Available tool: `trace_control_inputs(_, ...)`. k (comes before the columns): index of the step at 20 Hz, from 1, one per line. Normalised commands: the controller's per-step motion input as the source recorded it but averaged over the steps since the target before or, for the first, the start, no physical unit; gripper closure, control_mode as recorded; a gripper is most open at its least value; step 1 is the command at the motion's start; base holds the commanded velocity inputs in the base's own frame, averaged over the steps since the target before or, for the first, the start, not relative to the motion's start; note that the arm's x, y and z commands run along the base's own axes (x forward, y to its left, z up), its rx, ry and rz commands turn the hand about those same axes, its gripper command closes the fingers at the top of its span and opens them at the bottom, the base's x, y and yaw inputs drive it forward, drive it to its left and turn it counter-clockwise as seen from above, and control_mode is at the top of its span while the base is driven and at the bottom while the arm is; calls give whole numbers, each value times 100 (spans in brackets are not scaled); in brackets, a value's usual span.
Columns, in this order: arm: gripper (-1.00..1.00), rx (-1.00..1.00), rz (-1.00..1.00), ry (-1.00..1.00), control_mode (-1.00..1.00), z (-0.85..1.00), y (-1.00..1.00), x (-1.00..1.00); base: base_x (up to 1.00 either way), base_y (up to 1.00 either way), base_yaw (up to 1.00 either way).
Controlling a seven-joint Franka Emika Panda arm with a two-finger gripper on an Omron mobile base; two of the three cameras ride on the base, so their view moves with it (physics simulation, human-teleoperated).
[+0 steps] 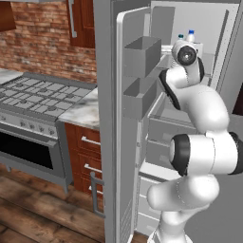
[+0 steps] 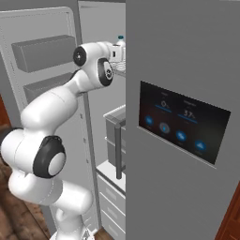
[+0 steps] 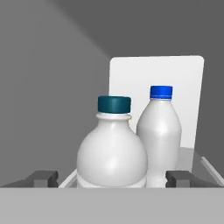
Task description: Take the bottled waters from the counter and place them in the freezer to freeze. Close the freezer door after placing the bottles.
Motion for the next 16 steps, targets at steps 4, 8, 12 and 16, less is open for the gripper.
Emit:
trace_control_inputs(4,-100,0,0,0,-100,0,0,-31,0,0,0)
trace_control_inputs(8,-100,0,0,0,-100,3,0,-49,0,0,0)
trace_control_inputs(12,-100,0,0,1,-100,11,5,-52,0,0,0)
trace_control_inputs(16,-100,0,0,11,-100,8,12,-53,0,0,0)
